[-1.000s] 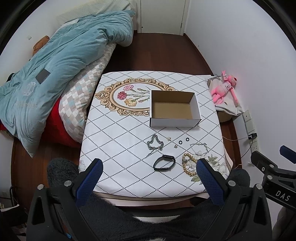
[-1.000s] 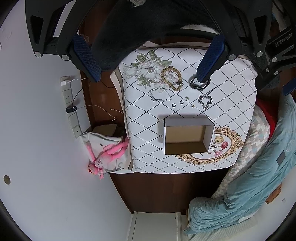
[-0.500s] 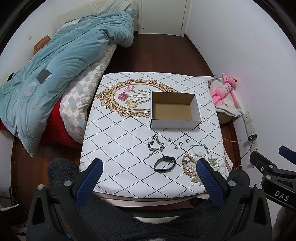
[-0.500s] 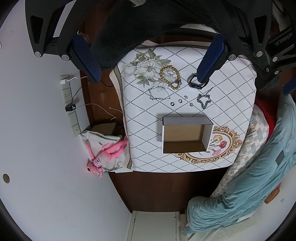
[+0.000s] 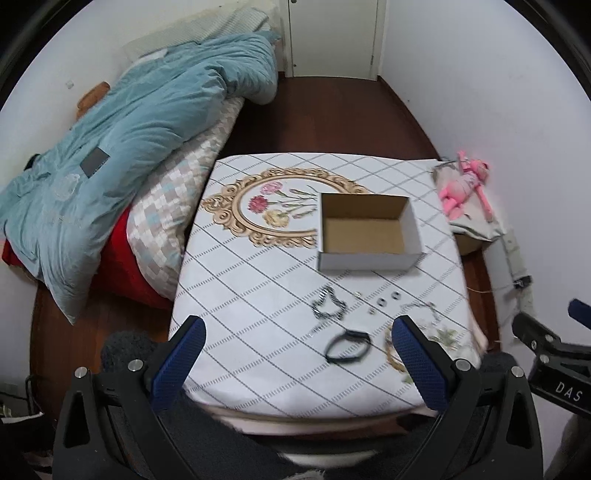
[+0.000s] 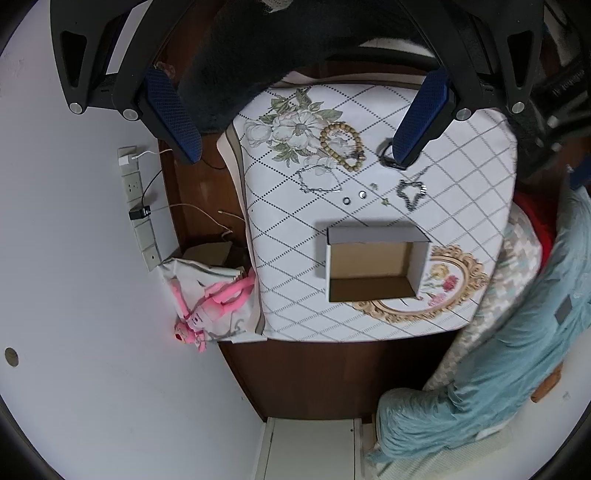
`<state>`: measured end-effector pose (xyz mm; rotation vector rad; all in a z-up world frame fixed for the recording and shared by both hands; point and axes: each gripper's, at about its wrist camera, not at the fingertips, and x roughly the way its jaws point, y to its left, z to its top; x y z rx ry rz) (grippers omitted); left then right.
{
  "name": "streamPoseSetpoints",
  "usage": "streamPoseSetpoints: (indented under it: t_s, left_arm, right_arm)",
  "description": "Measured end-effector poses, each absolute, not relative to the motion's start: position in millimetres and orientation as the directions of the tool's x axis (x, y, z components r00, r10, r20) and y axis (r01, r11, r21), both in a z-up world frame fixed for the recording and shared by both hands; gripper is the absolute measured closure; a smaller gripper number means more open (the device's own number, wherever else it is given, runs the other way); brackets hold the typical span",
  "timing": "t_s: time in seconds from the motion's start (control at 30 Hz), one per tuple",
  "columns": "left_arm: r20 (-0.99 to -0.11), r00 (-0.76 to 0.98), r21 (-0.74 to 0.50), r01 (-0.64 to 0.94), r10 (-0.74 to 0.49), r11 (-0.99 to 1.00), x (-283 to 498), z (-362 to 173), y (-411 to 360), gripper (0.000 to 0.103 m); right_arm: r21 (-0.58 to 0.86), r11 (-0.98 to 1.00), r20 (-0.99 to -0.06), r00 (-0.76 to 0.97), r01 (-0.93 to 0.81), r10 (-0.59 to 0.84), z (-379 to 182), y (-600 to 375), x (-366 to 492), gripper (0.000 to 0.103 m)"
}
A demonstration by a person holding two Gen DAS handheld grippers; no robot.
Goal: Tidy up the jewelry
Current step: 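Grasp the black watch band with the left tool while the right tool grasps the wooden-bead bracelet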
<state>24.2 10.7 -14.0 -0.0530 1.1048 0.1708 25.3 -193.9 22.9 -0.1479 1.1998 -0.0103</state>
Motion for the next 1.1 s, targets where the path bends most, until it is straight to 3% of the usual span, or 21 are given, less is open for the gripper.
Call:
streamPoseSetpoints:
  t_s: [0.23, 0.4, 0.57, 0.67, 0.93, 1.1]
  left_arm:
    - [-0.921, 0.354, 0.118, -0.147, 0.164, 0.982, 44.5, -84.5, 16.2, 0.0]
    - [-0.949, 0.281, 0.112, -0.118, 0.141, 0.987, 49.9, -133.4, 14.8, 0.001]
    - [-0.966, 0.227, 0.105, -0.081, 0.121, 0.991, 53.9, -168.6, 5.4, 0.008]
    - [-0.977, 0.187, 0.088, -0.064, 0.098, 0.994, 55.3, -186.9, 0.3, 0.019]
    - [-0.991, 0.124, 0.041, -0.06, 0.048, 0.997, 56.7, -219.1, -5.2, 0.021]
    - [-0.994, 0.108, 0.017, -0.056, 0.023, 0.998, 52.8, -227.5, -9.2, 0.037]
  right_arm:
    - [-0.149, 0.985, -0.963, 0.239, -0.093, -0.123, -67.4, -195.7, 47.6, 0.003]
    - [-0.144, 0.984, -0.981, 0.143, -0.101, -0.129, -141.3, -195.4, 51.5, 0.019]
    - [-0.129, 0.986, -0.99, 0.076, -0.102, -0.122, -195.4, -191.6, 48.2, 0.032]
    - [-0.115, 0.988, -0.992, 0.062, -0.1, -0.109, -213.7, -190.7, 46.7, 0.035]
    - [-0.087, 0.991, -0.995, 0.062, -0.103, -0.081, -228.7, -188.1, 47.8, 0.04]
    - [-0.065, 0.993, -0.996, 0.063, -0.103, -0.059, -230.4, -191.8, 50.0, 0.04]
